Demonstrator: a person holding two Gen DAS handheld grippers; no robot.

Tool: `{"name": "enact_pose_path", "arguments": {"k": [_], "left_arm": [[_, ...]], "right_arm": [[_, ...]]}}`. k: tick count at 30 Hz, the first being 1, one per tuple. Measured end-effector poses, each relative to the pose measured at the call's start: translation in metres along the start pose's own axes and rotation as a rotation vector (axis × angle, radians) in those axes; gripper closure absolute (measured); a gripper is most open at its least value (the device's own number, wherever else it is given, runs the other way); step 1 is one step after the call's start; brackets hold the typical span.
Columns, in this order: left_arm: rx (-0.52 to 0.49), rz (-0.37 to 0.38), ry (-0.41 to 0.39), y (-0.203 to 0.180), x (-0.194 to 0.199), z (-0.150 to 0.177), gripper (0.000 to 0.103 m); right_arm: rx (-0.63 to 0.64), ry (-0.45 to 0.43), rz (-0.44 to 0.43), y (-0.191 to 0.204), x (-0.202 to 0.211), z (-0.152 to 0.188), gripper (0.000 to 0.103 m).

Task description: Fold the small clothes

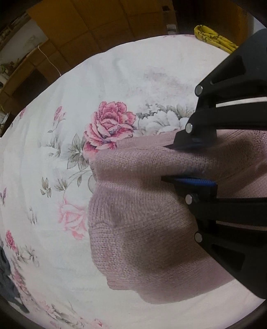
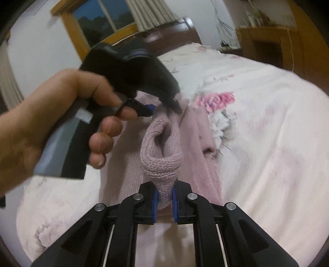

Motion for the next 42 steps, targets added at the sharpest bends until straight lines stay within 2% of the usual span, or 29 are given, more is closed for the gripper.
{"name": "enact_pose_path", "arguments": {"k": [6,12,13,14,15,16,17,19,22,26,29,33,35,38,39,40,41,42], "left_arm": [[-0.016,-0.057,-0.072,-0.017,-0.007,0.003,0.083],[-0.046,-0.063,-0.138,-0.027,-0.015,0.003,0.083],[-0.045,-0.036,-0.15,-0.028,-0.014,0.002,0.079],[-0.041,0.003,-0.16,-0.03,-0.013,0.002,0.068],[-0.03,0.074,-0.165,-0.031,-0.011,0.0,0.061],[-0.021,0.131,-0.171,-0.031,-0.007,-0.001,0.047],[-0.012,0.187,-0.175,-0.031,-0.003,-0.002,0.039],[0.005,0.274,-0.196,-0.025,0.013,-0.007,0.037],[0.023,0.365,-0.245,-0.009,0.049,-0.012,0.025],[0.025,0.418,-0.3,0.032,0.095,-0.001,0.02],[0.049,0.477,-0.298,0.066,0.112,0.022,0.02],[0.089,0.522,-0.242,0.088,0.099,0.051,0.019],[0.117,0.558,-0.21,0.093,0.086,0.063,0.019],[0.171,0.621,-0.188,0.102,0.072,0.075,0.019],[0.18,0.63,-0.194,0.103,0.069,0.078,0.019],[0.19,0.636,-0.19,0.105,0.066,0.079,0.019],[0.196,0.643,-0.185,0.106,0.066,0.077,0.023],[0.201,0.676,-0.177,0.105,0.07,0.073,0.024]], "right_arm": [[-0.12,0.022,-0.072,-0.02,-0.005,0.009,0.093],[-0.263,0.086,-0.17,-0.045,-0.017,0.022,0.093],[-0.298,0.099,-0.192,-0.049,-0.02,0.024,0.093],[-0.334,0.114,-0.215,-0.054,-0.023,0.026,0.093],[-0.377,0.128,-0.242,-0.06,-0.026,0.028,0.093],[-0.405,0.141,-0.263,-0.064,-0.028,0.03,0.092],[-0.423,0.153,-0.281,-0.066,-0.03,0.031,0.092],[-0.448,0.171,-0.318,-0.07,-0.03,0.031,0.092],[-0.488,0.195,-0.366,-0.074,-0.028,0.03,0.085],[-0.515,0.182,-0.468,-0.077,-0.004,0.007,0.07],[-0.424,0.164,-0.448,-0.082,0.006,-0.031,0.055],[-0.341,0.234,-0.445,-0.078,-0.039,-0.09,0.051],[-0.336,0.304,-0.442,-0.075,-0.079,-0.109,0.05],[-0.354,0.394,-0.412,-0.074,-0.123,-0.116,0.041],[-0.362,0.431,-0.411,-0.072,-0.139,-0.114,0.056],[-0.344,0.462,-0.397,-0.07,-0.15,-0.113,0.077],[-0.314,0.476,-0.358,-0.074,-0.154,-0.11,0.089],[-0.322,0.461,-0.331,-0.083,-0.155,-0.11,0.09]]}}
Point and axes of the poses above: each gripper's, at about its wrist camera, not at the fingertips, and x roughly against the way its jaws point, y to its left, z to its underside, the point moved 7 cm from there along -x, roughly the way its jaws point, and after that the axes turned 1 degree about x, right-handed, at the moved point
